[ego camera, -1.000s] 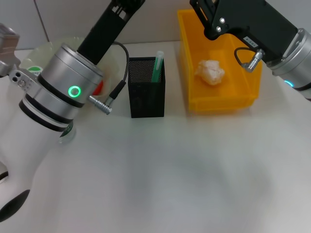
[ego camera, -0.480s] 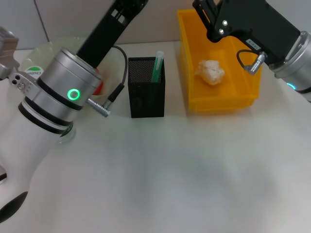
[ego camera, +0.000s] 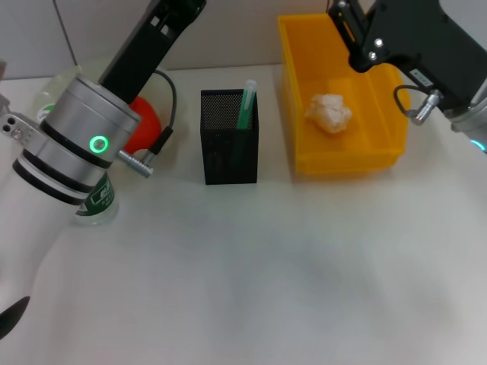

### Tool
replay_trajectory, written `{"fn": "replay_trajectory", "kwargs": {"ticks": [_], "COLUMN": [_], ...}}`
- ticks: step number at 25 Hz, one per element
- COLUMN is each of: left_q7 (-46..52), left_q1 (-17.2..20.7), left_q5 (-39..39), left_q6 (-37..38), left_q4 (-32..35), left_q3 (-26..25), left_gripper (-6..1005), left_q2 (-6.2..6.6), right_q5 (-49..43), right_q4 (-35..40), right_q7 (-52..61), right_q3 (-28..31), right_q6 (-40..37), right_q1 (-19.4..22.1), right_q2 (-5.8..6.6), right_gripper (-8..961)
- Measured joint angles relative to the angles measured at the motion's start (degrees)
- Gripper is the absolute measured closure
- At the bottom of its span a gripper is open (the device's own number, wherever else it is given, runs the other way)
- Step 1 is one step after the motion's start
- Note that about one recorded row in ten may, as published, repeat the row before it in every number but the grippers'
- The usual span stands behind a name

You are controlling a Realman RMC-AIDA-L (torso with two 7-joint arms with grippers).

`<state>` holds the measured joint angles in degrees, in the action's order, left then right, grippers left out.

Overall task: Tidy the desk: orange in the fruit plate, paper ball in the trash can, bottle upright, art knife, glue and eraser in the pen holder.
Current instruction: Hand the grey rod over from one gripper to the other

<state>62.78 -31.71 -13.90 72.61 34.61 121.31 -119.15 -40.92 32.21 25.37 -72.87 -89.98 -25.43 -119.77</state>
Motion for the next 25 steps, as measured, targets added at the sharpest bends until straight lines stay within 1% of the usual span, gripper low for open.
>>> {"fn": "replay_trajectory", "kwargs": {"ticks": [5, 9, 11, 13, 14, 15, 17, 18, 19, 20, 21, 22, 23, 24, 25], "left_q7": [-0.4, -1.0, -2.2, -3.4, -3.4, -4.0, -4.1, -4.1, -4.1, -4.2, -4.1, -4.1, -3.9, -3.9, -3.3], "left_q1": [-0.2, -0.3, -0.3, -0.3, -0.3, -0.4, -0.5, -0.5, -0.5, -0.6, -0.7, -0.7, -0.8, -0.8, -0.6], "left_q5": [0.1, 0.2, 1.6, 4.5, 4.5, 9.4, 10.8, 13.6, 13.6, 20.8, 24.3, 24.3, 28.3, 28.3, 36.1], "left_q6": [0.0, 0.1, 0.2, 0.4, 0.4, 0.4, 0.4, 0.3, 0.3, 0.4, 0.4, 0.4, 0.4, 0.4, 0.8], "left_q4": [-1.8, -3.1, -3.3, -3.3, -3.3, -3.3, -3.3, -3.4, -3.4, -3.4, -3.3, -3.3, -3.1, -3.1, -3.0], "left_q3": [-0.7, -1.2, -1.5, -2.5, -2.5, -4.4, -4.9, -6.0, -6.0, -9.2, -10.9, -10.9, -12.8, -12.8, -17.3], "left_gripper": [184, 184, 184, 184, 184, 184, 184, 184, 184, 184, 184, 184, 184, 184, 184], "left_q2": [0.1, 0.23, 0.31, 0.4, 0.4, 0.44, 0.46, 0.48, 0.48, 0.63, 0.74, 0.74, 0.86, 0.86, 0.94], "right_q5": [0.7, 0.5, 0.2, 0.2, 0.2, 0.1, -0.1, -0.4, -0.9, -1.7, -2.9, -4.0, -5.5, -6.8, -8.2], "right_q4": [0.8, 1.0, 1.1, 1.1, 1.2, 1.2, 1.5, 1.6, 1.8, 1.9, 2.1, 2.4, 2.7, 3.0, 3.2], "right_q7": [0.1, 0.2, 0.3, 0.3, 0.3, 0.3, 0.9, 1.4, 2.0, 2.4, 2.9, 3.5, 4.2, 4.9, 5.7], "right_q3": [0.6, 2.5, 3.5, 3.7, 3.7, 3.7, 3.8, 3.9, 4.2, 4.7, 5.6, 6.6, 7.6, 8.5, 9.4], "right_q6": [0.5, 0.7, 0.8, 0.9, 1.0, 1.3, 2.1, 2.5, 2.8, 2.9, 2.9, 2.9, 2.9, 3.0, 3.0], "right_q1": [1.8, 3.1, 4.1, 4.4, 4.7, 5.0, 5.5, 5.8, 6.0, 6.2, 6.3, 6.5, 6.6, 6.7, 6.8], "right_q2": [0.27, 0.47, 0.58, 0.62, 0.66, 0.73, 0.97, 1.13, 1.27, 1.32, 1.34, 1.34, 1.32, 1.3, 1.29], "right_gripper": [803, 803, 803, 803, 803, 803, 804, 804, 804, 804, 804, 804, 804, 804, 804]}}
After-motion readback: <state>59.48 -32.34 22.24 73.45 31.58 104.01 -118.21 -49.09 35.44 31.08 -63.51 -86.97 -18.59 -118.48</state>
